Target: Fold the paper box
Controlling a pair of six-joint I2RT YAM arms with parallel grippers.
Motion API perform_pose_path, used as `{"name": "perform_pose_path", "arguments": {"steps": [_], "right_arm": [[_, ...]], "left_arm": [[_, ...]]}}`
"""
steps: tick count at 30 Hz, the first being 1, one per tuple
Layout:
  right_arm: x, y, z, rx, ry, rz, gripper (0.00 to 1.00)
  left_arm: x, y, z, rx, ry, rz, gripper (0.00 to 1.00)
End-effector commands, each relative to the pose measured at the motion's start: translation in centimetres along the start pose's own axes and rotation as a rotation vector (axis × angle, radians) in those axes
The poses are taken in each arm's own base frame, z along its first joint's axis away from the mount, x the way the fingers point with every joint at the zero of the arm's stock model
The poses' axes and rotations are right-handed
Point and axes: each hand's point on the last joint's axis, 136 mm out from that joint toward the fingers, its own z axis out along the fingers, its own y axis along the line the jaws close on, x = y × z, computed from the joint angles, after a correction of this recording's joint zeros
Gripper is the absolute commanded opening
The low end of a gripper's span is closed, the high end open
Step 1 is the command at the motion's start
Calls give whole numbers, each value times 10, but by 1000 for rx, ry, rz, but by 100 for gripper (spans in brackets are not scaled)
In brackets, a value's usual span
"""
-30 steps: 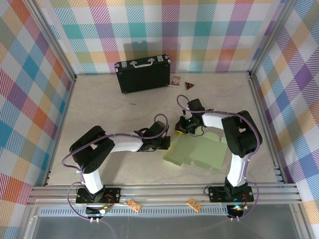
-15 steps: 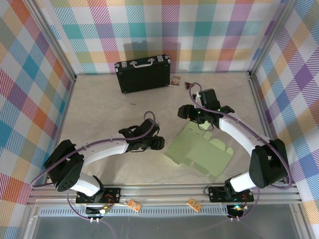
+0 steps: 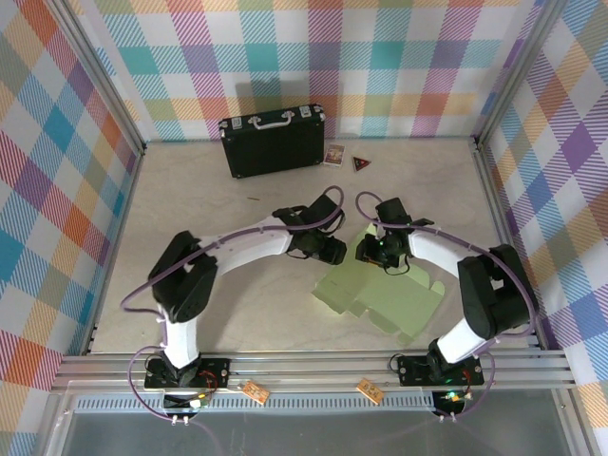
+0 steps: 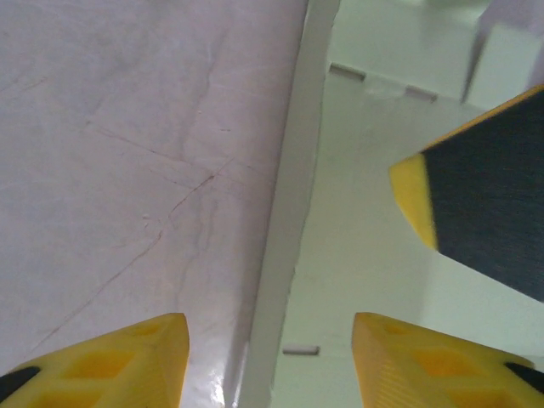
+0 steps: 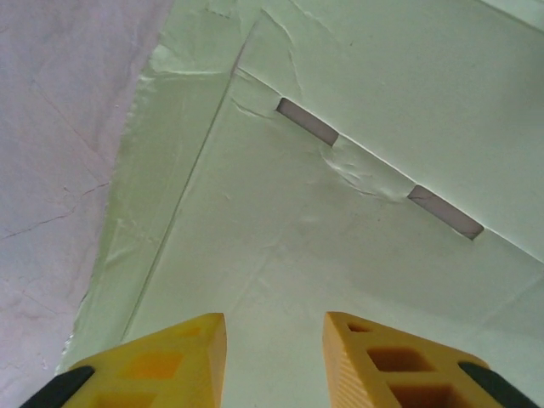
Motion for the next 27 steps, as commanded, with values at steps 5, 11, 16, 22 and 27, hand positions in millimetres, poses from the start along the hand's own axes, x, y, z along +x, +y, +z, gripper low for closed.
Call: {"name": "perform_pose_path", "arguments": {"steps": [5, 11, 16, 22, 27], "right_arm": [[-4, -9, 5, 28, -21, -2, 34], [-6, -9, 4, 16, -23, 1, 34], [-27, 1, -12, -5, -67, -10, 45], [-82, 2, -37, 88, -154, -76, 70], [-115, -8, -27, 137, -74, -140, 78]], "left_arm": [[15, 5, 29, -33, 118, 47, 41], [17, 12, 35, -65, 127, 48, 12], [23, 28, 19, -122, 139, 76, 0], [36, 50, 3, -149, 155, 113, 0], [51, 52, 12, -54, 146, 154, 0]]}}
